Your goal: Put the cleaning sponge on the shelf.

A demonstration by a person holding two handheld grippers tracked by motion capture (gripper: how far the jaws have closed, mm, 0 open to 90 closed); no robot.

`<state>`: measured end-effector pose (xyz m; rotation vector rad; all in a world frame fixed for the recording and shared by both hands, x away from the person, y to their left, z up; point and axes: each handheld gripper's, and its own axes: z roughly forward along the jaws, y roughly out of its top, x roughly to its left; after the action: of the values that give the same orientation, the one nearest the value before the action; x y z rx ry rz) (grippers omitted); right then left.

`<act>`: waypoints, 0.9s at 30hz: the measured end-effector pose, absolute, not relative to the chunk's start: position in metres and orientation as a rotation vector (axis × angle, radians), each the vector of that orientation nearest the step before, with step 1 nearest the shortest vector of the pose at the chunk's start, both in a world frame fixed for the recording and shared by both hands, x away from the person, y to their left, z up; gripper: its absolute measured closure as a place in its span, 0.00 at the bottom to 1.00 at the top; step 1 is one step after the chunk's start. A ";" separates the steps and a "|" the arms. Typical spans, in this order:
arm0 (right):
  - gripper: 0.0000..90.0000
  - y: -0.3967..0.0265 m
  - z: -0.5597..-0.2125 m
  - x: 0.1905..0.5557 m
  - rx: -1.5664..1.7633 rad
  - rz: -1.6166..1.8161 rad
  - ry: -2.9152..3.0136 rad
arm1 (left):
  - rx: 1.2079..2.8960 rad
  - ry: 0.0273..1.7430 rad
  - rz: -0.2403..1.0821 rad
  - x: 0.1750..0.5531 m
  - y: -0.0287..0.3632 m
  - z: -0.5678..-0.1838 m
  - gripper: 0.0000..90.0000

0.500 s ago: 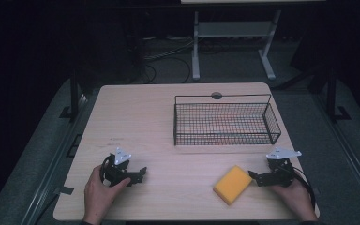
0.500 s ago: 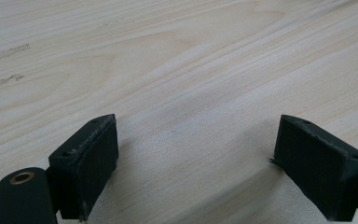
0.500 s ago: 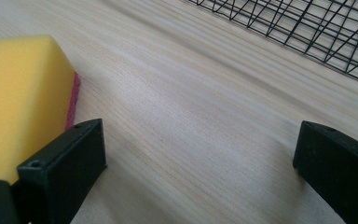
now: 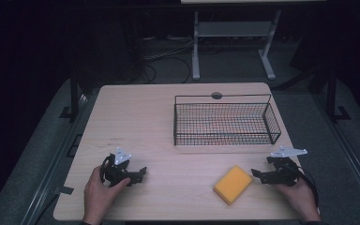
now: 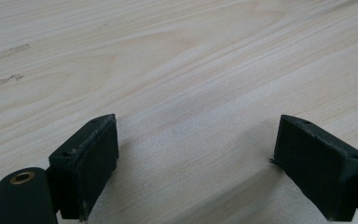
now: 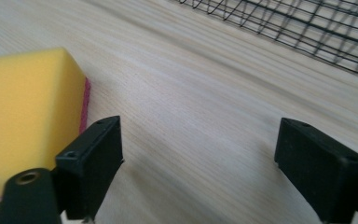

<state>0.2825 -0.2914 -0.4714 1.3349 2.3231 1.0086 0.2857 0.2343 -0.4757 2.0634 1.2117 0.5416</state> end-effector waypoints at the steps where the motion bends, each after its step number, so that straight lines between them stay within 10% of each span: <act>1: 0.25 -0.295 -0.467 0.280 1.339 1.018 2.315 | 2.063 1.212 0.542 0.286 0.234 -0.476 0.14; 15: 0.93 -0.303 -0.449 0.251 1.313 1.097 2.334 | 2.062 1.212 0.542 0.285 0.234 -0.476 0.15; 27: 0.99 -0.286 -0.454 0.239 1.233 1.138 2.456 | 2.063 1.212 0.542 0.285 0.234 -0.476 0.15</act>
<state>0.2391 -0.2858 -0.4538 1.2327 2.4561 1.1375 0.2854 0.2345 -0.4757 2.0626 1.2118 0.5417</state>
